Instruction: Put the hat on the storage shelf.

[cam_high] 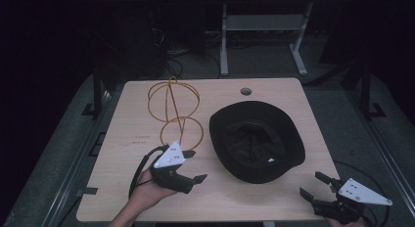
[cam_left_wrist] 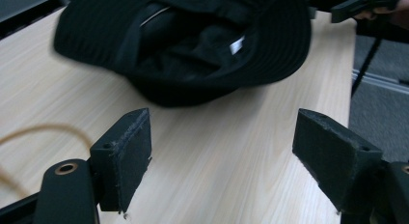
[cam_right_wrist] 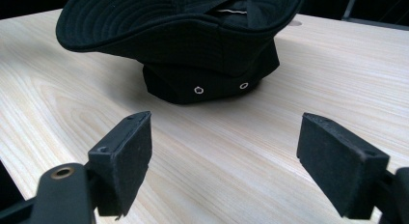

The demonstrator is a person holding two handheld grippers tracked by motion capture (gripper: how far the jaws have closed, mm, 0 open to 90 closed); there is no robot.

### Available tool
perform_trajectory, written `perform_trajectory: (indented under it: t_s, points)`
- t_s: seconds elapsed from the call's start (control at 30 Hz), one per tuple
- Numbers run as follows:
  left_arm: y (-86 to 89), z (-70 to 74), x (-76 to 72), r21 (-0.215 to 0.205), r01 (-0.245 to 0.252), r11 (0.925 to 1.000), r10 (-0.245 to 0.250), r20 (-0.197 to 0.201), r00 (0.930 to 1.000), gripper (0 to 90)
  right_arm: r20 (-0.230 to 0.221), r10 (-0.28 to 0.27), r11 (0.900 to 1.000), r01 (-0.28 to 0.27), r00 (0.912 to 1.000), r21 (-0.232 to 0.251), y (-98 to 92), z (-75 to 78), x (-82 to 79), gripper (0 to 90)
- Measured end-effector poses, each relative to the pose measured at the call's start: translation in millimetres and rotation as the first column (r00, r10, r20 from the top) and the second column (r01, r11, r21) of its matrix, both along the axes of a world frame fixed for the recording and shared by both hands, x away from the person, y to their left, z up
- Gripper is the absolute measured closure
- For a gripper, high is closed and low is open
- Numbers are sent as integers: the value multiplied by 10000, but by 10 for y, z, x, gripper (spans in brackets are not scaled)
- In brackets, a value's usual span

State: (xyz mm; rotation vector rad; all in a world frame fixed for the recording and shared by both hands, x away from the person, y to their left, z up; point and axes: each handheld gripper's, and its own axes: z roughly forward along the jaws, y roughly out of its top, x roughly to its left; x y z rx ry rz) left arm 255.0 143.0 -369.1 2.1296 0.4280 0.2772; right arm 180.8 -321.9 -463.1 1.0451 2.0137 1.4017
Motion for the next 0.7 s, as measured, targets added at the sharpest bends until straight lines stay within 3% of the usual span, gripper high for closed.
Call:
perform_trajectory:
  t_s: [0.13, 0.17, 0.2, 0.43, 0.53, 0.57, 0.6, 0.63, 0.7]
  points:
    - [-293, 31, 10, 568, 655, 9962, -662, 104, 9977, 210, -63, 0, 10000, 0, 10000, 72, -11, -9, 1, 195]
    - [-293, 31, 10, 568, 655, 9962, -662, 104, 9977, 210, -63, 0, 10000, 0, 10000, 72, -11, -9, 1, 195]
    - [-425, 26, 7, 881, 921, 9919, -943, 216, 9953, 209, 8, 20, 9999, -20, 10000, 107, -9, -5, 3, 195]
    - [-687, -21, 27, 1434, 1501, 9782, -1537, 141, 9880, 202, 1, 125, 9999, -125, 9999, 36, 15, 5, 4, 195]
    - [-812, -54, 51, 1848, 1772, 9667, -1822, 100, 9832, 200, -52, 148, 9998, -148, 9999, 105, 8, 1, 12, 196]
    - [-812, -54, 51, 1848, 1772, 9667, -1822, 100, 9832, 200, -62, 157, 9998, -156, 9999, 109, 8, 0, 14, 196]
    - [-874, -75, 63, 2064, 1938, 9591, -2005, 118, 9796, 201, -51, 180, 9998, -179, 9998, 103, 8, -3, 18, 196]
    - [-874, -75, 63, 2064, 1938, 9591, -2005, 118, 9796, 201, -51, 180, 9998, -179, 9998, 103, 8, -3, 18, 196]
    - [-949, -107, 70, 2484, 2098, 9457, -2204, 153, 9753, 200, -70, 216, 9997, -215, 9997, 117, 5, -5, 23, 198]
